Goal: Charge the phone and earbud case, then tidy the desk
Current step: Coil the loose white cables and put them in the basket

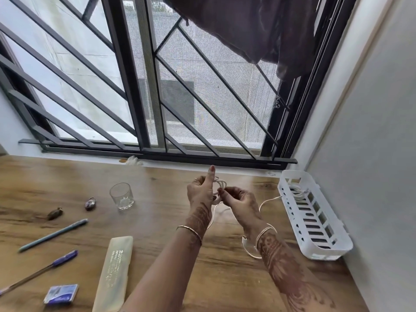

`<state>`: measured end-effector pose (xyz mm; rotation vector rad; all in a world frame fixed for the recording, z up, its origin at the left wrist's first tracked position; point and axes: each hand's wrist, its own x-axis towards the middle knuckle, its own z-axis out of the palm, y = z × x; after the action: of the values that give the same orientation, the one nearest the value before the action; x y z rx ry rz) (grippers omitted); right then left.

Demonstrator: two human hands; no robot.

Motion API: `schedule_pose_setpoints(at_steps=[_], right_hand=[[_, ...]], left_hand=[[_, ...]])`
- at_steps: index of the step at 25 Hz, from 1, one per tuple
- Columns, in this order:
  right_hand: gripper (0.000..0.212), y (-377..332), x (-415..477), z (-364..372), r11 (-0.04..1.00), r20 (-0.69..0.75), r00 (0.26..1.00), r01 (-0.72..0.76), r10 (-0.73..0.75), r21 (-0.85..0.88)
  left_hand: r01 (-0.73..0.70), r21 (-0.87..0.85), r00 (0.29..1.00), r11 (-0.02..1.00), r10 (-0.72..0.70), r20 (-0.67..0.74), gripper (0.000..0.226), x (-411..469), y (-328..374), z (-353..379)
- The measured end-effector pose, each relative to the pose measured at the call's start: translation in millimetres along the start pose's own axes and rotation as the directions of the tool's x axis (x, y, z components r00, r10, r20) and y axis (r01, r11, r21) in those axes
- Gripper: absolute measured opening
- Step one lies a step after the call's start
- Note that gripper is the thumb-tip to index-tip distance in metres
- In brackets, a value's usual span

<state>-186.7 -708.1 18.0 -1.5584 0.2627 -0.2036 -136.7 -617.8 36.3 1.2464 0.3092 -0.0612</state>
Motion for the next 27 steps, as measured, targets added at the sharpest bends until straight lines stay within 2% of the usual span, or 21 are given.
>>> schedule_pose_setpoints(at_steps=[6, 9, 11, 14, 19, 24, 27], right_hand=[[0.008, 6, 7, 4, 0.991, -0.08, 0.996, 0.032, -0.043, -0.13], [0.014, 6, 8, 4, 0.988, -0.074, 0.997, 0.026, -0.037, -0.15], [0.013, 7, 8, 6, 0.985, -0.091, 0.994, 0.041, -0.057, -0.168], [0.015, 8, 9, 8, 0.961, -0.198, 0.972, 0.073, -0.129, -0.267], [0.02, 7, 9, 5, 0.896, -0.38, 0.872, 0.134, -0.309, -0.423], [0.021, 4, 11, 7, 0.89, -0.387, 0.858, 0.157, -0.337, -0.428], [0.021, 5, 11, 8, 0.904, -0.379, 0.864, 0.176, -0.332, -0.391]], left_hand=[[-0.064, 0.143, 0.996, 0.988, 0.054, 0.07, 0.05, 2, -3, -3], [-0.08, 0.167, 0.994, 0.983, 0.067, 0.086, 0.046, 6, -3, -8], [-0.141, 0.269, 0.989, 0.953, 0.125, 0.077, 0.046, 10, -4, -12], [-0.232, 0.359, 0.971, 0.904, 0.192, 0.143, 0.045, 8, -4, -13], [-0.266, 0.358, 0.942, 0.895, 0.162, 0.294, 0.051, 11, -14, -16], [-0.235, 0.336, 0.947, 0.912, 0.137, 0.29, 0.048, 16, -17, -17], [-0.172, 0.28, 0.947, 0.944, 0.08, 0.31, 0.034, 18, -18, -16]])
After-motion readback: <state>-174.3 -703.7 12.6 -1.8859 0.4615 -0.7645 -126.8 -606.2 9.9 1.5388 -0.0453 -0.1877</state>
